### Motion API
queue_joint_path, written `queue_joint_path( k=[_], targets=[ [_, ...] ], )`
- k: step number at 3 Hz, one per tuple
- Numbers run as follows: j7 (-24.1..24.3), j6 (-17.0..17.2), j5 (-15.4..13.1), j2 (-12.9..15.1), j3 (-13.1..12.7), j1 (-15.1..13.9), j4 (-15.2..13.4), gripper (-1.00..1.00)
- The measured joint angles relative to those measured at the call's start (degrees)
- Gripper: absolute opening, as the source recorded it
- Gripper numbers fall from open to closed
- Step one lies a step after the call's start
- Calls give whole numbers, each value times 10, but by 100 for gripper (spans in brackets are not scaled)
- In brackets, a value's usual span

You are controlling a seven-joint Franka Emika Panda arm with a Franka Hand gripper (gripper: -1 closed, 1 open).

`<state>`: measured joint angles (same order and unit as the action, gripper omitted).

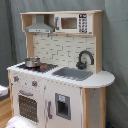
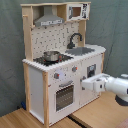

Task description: Play with the kitchen

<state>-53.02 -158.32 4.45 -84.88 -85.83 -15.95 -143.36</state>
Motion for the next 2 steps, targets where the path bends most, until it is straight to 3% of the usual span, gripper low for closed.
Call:
queue_joint_path(
  k=[2],
  targets=[
    [-102,-13,0,6,89,-31,-3,100]
  ],
)
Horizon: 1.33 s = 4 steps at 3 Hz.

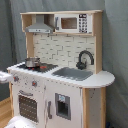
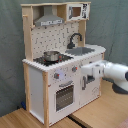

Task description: Play with the kitchen

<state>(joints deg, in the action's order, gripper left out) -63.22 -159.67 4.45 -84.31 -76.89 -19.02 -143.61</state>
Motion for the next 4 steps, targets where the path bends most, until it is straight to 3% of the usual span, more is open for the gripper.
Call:
queue_joint_path(
  k=[2,4],
  targets=[
    [-100,-15,0,11,83,-28,0,100],
    [-194,-43,0,43,162,-49,2,100]
  ],
)
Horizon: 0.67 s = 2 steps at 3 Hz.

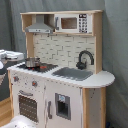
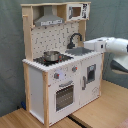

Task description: Play with the kitchen

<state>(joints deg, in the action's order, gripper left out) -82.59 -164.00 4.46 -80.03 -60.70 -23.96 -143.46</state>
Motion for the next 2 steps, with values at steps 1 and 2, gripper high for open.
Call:
queue_joint_path(
  k=[1,2],
  targets=[
    [-46,-16,0,23,38,-13,1,100],
    [-79,-40,0,52,65,-31,4,100]
  ],
)
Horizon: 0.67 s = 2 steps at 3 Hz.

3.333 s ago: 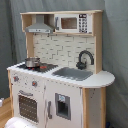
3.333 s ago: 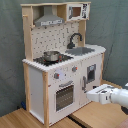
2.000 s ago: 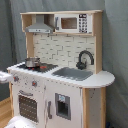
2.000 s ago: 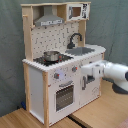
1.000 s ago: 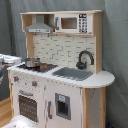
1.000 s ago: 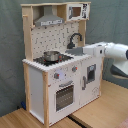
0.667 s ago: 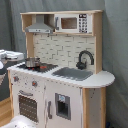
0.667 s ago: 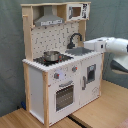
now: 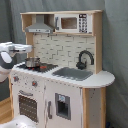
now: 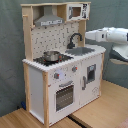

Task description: Play with the kitchen

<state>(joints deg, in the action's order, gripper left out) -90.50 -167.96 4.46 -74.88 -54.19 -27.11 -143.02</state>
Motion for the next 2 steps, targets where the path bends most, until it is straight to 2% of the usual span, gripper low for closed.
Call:
queue_joint_path(
  k=[2],
  targets=[
    [-30,-65,0,71,5,-73,23,100]
  ],
)
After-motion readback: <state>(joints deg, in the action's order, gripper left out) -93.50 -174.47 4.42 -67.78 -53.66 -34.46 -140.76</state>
